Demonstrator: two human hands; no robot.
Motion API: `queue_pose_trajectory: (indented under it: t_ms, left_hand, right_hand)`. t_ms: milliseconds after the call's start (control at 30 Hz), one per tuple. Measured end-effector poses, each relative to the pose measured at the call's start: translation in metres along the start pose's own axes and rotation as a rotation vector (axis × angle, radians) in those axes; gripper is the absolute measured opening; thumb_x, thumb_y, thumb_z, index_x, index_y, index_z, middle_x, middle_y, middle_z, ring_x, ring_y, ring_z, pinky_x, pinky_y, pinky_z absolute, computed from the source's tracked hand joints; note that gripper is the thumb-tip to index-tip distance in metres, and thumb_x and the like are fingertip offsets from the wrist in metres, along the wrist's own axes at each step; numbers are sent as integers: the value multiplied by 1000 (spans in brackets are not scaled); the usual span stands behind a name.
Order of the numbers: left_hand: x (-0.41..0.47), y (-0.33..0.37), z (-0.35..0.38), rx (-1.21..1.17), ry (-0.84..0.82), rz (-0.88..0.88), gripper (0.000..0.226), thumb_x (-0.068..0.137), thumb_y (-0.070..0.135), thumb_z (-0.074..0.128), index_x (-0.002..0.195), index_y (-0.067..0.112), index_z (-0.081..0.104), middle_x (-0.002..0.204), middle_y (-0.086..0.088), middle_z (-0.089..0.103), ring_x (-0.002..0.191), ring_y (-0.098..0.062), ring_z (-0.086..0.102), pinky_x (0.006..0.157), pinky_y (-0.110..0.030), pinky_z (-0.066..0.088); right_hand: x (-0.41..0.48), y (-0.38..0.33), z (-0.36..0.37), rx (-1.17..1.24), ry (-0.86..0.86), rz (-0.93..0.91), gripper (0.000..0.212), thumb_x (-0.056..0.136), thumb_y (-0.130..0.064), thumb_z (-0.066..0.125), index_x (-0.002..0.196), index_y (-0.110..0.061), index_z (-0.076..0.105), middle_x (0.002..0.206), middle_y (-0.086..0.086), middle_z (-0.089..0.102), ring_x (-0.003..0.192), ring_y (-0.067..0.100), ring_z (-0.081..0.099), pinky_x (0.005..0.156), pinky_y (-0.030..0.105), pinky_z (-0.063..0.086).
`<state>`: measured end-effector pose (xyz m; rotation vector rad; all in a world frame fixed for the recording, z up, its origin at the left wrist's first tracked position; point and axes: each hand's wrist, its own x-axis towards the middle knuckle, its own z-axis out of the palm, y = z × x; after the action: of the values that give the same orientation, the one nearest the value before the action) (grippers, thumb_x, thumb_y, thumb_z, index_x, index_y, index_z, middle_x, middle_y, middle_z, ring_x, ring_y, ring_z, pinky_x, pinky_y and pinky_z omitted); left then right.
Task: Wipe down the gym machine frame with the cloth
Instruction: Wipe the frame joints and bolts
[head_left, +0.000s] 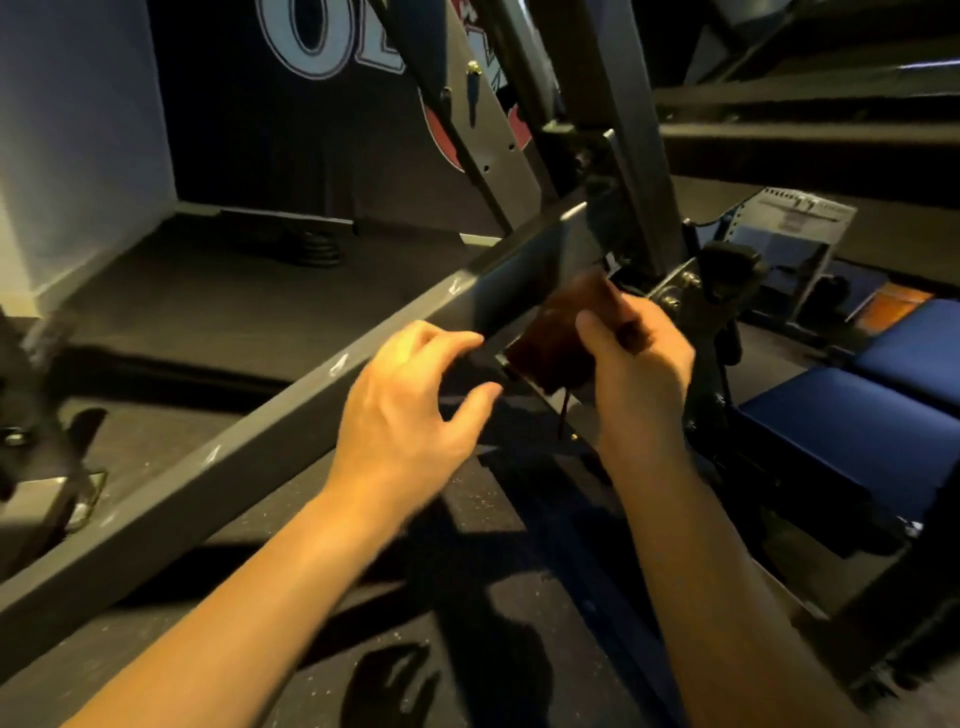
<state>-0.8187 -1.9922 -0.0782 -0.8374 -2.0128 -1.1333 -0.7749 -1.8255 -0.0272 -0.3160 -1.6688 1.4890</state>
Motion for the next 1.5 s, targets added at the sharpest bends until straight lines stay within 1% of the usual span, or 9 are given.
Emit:
queue_pose_trajectory:
  t_ms: [267,400,533,700,867,967,1100,1233,1500]
  left_hand:
    - [-4,-52,-34,102,173,-208,35,86,26,76,120,21,69,109,7,59,103,-14,53,93,-46,47]
    - [0,-72,-48,-87,180,-351,29,88,7,64,110,24,72,107,10,67,107,-13,62,96,-37,51]
    - [6,-81,-64,-215,195,-539,34,91,0,53,101,22,77,102,12,72,97,-2,65,88,-24,52]
    - [6,-90,-89,-223,124,-676,38,95,-1,47,101,21,77,103,8,72,101,-5,62,93,-26,47]
    - [-9,-104,-135,-171,-126,-732,26,97,3,59,107,19,77,104,5,74,99,-1,64,96,-21,45]
    - [-47,-117,-156,-126,-165,-773,24,95,1,65,111,14,76,105,1,74,90,3,63,76,1,43]
    - [-98,-144,-181,-83,-60,-859,23,93,3,69,108,20,75,104,3,74,94,-4,66,94,-20,50]
    - [-135,-164,-190,-48,-7,-877,16,93,18,72,107,23,78,105,9,74,101,-3,64,87,-17,42]
    - [-187,-185,-192,-13,218,-970,19,93,16,71,108,24,79,105,7,73,98,-4,64,80,-19,46]
  right_hand:
    - [35,10,54,-262,274,-553,19,94,-10,67,113,-10,64,121,-1,60,107,-3,55,95,2,39]
    - [-13,36,76,-126,150,-509,24,93,-5,67,109,-23,65,118,-7,57,110,7,61,89,25,57]
    - [-83,65,106,-184,-116,-630,26,85,11,64,103,-7,70,112,6,59,102,6,60,88,13,51]
    - [-123,89,114,-387,-592,-695,25,86,-4,71,109,-12,67,118,-1,55,104,13,59,92,30,56]
    - [-67,46,80,-222,-219,-534,30,86,5,64,105,-17,59,106,0,59,95,1,58,84,17,51]
    - [-61,46,84,-224,-122,-545,18,90,0,64,104,-11,63,102,3,61,93,7,59,82,16,48]
    - [-122,80,120,-227,-263,-574,12,89,5,66,97,-4,69,98,7,62,90,8,59,81,11,44]
    - [-166,108,148,-217,-388,-620,13,89,5,68,99,-2,73,97,6,61,85,4,58,78,11,45]
    - [-233,149,198,-347,-733,-808,20,89,-6,65,109,-4,70,100,9,60,80,25,61,71,39,57]
